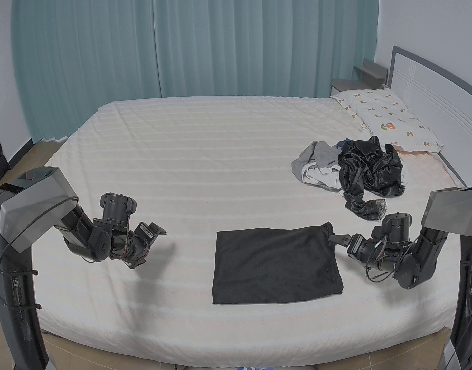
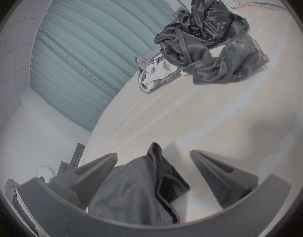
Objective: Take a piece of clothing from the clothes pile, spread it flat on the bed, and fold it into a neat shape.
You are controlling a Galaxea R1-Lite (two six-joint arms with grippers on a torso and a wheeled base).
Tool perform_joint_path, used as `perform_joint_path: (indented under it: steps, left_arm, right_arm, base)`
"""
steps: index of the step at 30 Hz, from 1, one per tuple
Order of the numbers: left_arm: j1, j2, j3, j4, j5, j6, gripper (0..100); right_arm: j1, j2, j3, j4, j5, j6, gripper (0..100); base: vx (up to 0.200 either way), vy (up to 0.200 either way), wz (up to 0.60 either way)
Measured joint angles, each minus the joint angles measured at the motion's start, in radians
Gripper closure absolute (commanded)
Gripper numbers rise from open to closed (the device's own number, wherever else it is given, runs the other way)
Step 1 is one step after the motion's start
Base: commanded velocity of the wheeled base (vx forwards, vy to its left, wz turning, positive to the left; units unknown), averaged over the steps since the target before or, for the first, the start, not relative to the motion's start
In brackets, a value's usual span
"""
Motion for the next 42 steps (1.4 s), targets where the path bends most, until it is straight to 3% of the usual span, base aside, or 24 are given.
perform_joint_path:
  steps: [5,15,16,26,39,40,42]
  left_arm:
    - [0.000,0.001,0.000,0.000,0.001,0.001,0]
    - [-0.002,0.001,0.000,0.000,0.002,0.003,0]
    - [-0.002,0.001,0.000,0.000,0.002,0.003,0]
    - [-0.002,0.005,-0.001,-0.001,0.002,0.003,0]
    - [-0.002,0.005,-0.001,0.000,0.002,0.002,0]
    - [-0.002,0.005,-0.001,0.000,0.002,0.002,0]
    - [-0.002,0.005,-0.001,0.000,0.002,0.002,0]
  right_arm:
    - [0.003,-0.006,0.111,-0.103,0.058,-0.048,0]
    - [0.023,0.022,0.119,-0.121,0.068,-0.065,0]
    - [0.025,0.026,0.114,-0.121,0.068,-0.065,100]
    - [0.050,0.046,0.140,-0.122,0.060,-0.123,100]
    - [0.040,0.049,0.248,-0.245,0.060,-0.136,100]
    - [0.040,0.049,0.250,-0.246,0.060,-0.139,0]
    - [0.040,0.050,0.252,-0.245,0.059,-0.145,0]
  base:
    - [0.000,0.000,0.00]
    - [0.000,0.000,0.00]
    - [0.000,0.000,0.00]
    - [0.000,0.000,0.00]
    - [0.000,0.000,0.00]
    - [0.000,0.000,0.00]
    - [0.000,0.000,0.00]
